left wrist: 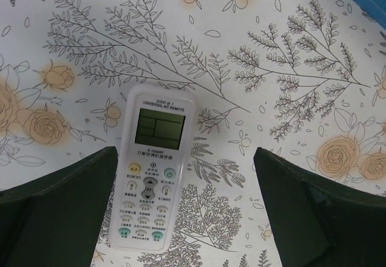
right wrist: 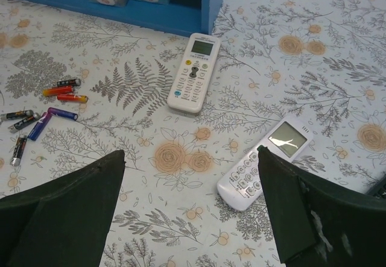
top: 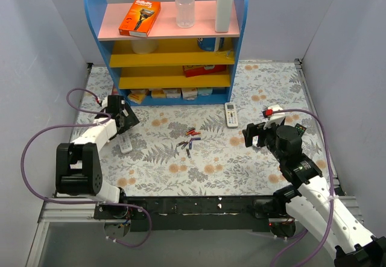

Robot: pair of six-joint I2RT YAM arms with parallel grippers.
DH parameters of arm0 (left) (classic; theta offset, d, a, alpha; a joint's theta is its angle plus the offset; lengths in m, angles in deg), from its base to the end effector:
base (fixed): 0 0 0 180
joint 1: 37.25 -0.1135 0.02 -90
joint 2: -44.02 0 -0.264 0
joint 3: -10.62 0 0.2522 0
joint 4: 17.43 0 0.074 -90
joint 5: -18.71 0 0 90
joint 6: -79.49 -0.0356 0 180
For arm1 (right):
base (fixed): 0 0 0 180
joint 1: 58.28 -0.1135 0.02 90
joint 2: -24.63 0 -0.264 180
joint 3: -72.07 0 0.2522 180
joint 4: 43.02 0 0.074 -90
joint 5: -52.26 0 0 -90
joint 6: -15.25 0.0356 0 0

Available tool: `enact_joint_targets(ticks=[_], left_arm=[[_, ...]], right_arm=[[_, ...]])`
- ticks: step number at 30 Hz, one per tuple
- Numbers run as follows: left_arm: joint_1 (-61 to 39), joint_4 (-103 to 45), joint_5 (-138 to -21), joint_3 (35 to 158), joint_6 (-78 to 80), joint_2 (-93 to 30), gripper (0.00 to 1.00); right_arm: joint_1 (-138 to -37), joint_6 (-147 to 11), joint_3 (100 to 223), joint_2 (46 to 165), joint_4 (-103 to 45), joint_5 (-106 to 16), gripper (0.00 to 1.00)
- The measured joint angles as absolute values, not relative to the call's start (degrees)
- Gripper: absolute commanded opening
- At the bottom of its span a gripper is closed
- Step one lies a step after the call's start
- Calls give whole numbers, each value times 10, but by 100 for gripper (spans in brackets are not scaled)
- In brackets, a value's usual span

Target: Load the batteries into the remote control

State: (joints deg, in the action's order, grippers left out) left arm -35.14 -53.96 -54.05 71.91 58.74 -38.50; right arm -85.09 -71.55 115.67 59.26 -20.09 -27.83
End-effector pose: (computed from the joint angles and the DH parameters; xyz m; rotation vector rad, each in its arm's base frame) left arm 0.2785 0.0003 0.1926 -1.4811 2.0326 -0.1142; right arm 0.1435 0.0657 0.2765 -0.2504 1.7986 0.2150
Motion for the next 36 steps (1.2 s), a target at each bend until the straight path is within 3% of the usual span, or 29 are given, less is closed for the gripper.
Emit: enact_joint_targets(ticks=[6,17,25,30,32,36], left_arm=[[-392,-564,-595,765,557,-456,98],[-409,-610,-600,790,532,-508,86],[-411,-610,-631,782,537,-499,61],[-411,-606,-676,769,544,-484,49],[-410,-605,-694,762,548,-477,38],[-401,-605,-728,746,552,-460,30]], right_arm=[[-851,-706,1138,592,-213,-299,98],[-851,-715,1138,611,-223,-308,98],[-851,-722,1138,630,-233,-323,98],[-851,-750,1149,649,-234,-405,98],[-851,-752,1155,656,-235,-436,98],[-851,-751,1165,671,-237,-482,98]])
